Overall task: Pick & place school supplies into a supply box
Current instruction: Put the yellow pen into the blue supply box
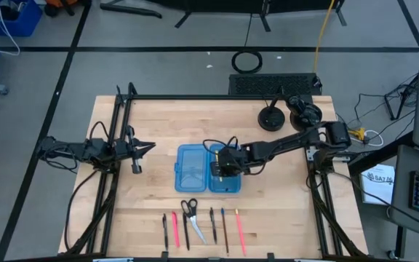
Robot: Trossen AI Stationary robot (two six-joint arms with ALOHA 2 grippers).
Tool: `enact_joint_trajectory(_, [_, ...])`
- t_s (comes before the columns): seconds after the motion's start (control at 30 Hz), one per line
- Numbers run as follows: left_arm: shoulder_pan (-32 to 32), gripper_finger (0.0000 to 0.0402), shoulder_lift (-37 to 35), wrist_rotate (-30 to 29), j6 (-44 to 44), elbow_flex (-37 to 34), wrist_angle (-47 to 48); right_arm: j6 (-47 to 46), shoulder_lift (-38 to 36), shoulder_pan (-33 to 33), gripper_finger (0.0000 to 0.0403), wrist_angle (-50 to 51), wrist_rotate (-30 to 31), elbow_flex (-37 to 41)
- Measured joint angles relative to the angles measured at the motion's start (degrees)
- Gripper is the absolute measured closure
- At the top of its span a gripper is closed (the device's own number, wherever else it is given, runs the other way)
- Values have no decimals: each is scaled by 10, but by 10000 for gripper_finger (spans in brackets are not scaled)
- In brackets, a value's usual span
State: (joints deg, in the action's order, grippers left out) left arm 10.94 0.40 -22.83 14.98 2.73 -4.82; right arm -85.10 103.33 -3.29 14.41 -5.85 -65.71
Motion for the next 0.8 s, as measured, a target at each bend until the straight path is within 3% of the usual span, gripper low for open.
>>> enact_joint_trajectory(0.8, [0, 371, 0, 3, 10, 0, -9, -14, 63, 12, 388, -76, -2, 0])
